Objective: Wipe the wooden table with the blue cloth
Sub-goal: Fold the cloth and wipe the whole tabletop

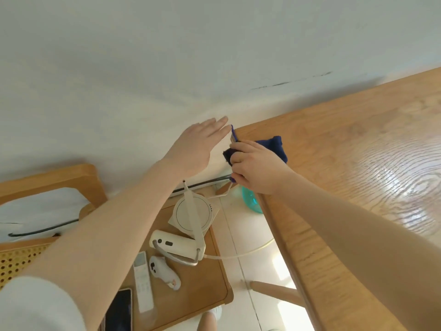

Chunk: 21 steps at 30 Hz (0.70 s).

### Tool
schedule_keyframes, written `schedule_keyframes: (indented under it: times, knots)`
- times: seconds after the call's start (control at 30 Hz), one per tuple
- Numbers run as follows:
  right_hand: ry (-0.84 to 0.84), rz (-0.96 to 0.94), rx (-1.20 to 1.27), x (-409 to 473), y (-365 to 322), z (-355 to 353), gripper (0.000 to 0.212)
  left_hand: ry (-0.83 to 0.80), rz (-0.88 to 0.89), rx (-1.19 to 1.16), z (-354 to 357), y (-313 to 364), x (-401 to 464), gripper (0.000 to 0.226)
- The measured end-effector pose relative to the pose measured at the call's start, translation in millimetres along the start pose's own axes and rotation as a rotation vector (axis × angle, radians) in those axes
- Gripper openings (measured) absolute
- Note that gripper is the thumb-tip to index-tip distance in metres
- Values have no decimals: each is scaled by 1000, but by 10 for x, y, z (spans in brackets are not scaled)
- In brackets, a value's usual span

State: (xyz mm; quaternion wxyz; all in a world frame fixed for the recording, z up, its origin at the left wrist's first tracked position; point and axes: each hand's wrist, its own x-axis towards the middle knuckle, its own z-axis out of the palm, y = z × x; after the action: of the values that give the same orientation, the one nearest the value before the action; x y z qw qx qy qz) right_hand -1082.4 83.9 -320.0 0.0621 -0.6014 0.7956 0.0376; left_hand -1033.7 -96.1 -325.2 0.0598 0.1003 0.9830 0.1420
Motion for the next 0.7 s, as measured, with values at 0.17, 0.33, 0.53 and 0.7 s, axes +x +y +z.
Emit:
schedule_keyframes:
  times: [0.17,0.33,0.53,0.7]
  knots:
    - [-34,-96,4,-752,-333,53,33,-75,201,124,47,180,239,63]
    - [42,-171,161,-694,-207,113,29,-38,120,86,198,299,180,66]
    - [151,9,188,-72,67,126,35,-87,112,33,147,283,256,64]
    - [68,-69,239,-866,-397,142,28,-85,58,81,208,369,152,69]
